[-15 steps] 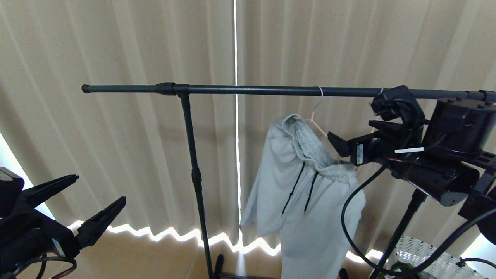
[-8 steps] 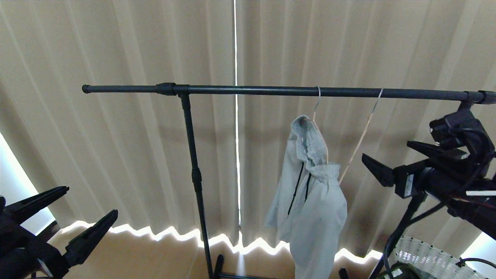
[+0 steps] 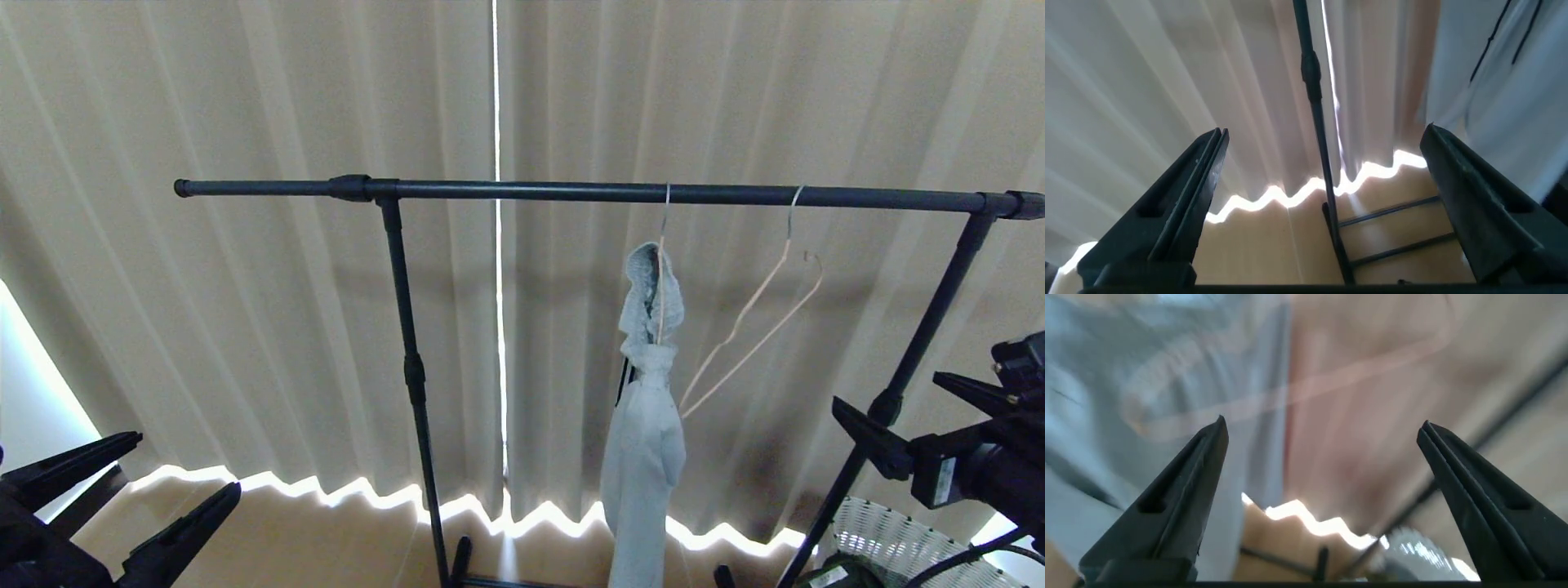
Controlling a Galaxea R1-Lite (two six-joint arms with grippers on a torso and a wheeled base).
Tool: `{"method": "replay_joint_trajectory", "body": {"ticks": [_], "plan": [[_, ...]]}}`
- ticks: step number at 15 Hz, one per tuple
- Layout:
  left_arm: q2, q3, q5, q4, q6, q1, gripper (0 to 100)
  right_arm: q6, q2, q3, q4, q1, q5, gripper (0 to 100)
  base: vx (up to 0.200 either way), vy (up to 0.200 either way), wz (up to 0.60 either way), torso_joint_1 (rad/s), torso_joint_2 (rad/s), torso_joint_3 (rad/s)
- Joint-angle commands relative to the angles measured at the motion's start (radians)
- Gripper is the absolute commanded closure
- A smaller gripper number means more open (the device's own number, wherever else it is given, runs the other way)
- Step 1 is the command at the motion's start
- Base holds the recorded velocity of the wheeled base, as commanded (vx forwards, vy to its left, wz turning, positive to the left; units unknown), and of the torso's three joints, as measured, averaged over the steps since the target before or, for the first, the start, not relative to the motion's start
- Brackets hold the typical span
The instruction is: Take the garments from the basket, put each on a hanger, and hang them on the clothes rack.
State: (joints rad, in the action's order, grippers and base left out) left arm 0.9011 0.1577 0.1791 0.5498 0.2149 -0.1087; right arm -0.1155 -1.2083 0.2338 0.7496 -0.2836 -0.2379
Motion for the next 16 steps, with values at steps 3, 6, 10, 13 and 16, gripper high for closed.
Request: {"method": "replay_joint_trajectory", "body": {"ticks": [3, 6, 10, 13, 16], "plan": [[-0.005, -0.004, 0.000, 0.001, 0.001, 0.001, 0, 0.002, 0.029, -0.117, 0.013, 0.072, 0.008, 0, 0.000, 0.000, 0.00, 0.000, 0.00, 0.000], [-0.005, -0.003, 0.000, 0.002, 0.004, 0.000, 0, -0.003, 0.032, -0.120, 0.011, 0.072, 0.005, 0, -0.067, 0.000, 0.00, 0.001, 0.00, 0.001], [-0.010, -0.009, 0.000, 0.002, 0.006, 0.001, 0, -0.003, 0.021, -0.123, 0.008, 0.072, 0.005, 0, -0.200, 0.000, 0.00, 0.002, 0.00, 0.005], [-0.011, -0.010, 0.000, 0.002, 0.006, 0.001, 0, -0.001, 0.019, -0.126, 0.005, 0.072, 0.005, 0, -0.200, 0.000, 0.00, 0.002, 0.00, 0.002], [-0.011, -0.010, -0.001, 0.002, 0.006, 0.003, 0, -0.001, 0.019, -0.133, 0.004, 0.072, 0.005, 0, -0.200, 0.000, 0.00, -0.004, 0.00, 0.002]]}}
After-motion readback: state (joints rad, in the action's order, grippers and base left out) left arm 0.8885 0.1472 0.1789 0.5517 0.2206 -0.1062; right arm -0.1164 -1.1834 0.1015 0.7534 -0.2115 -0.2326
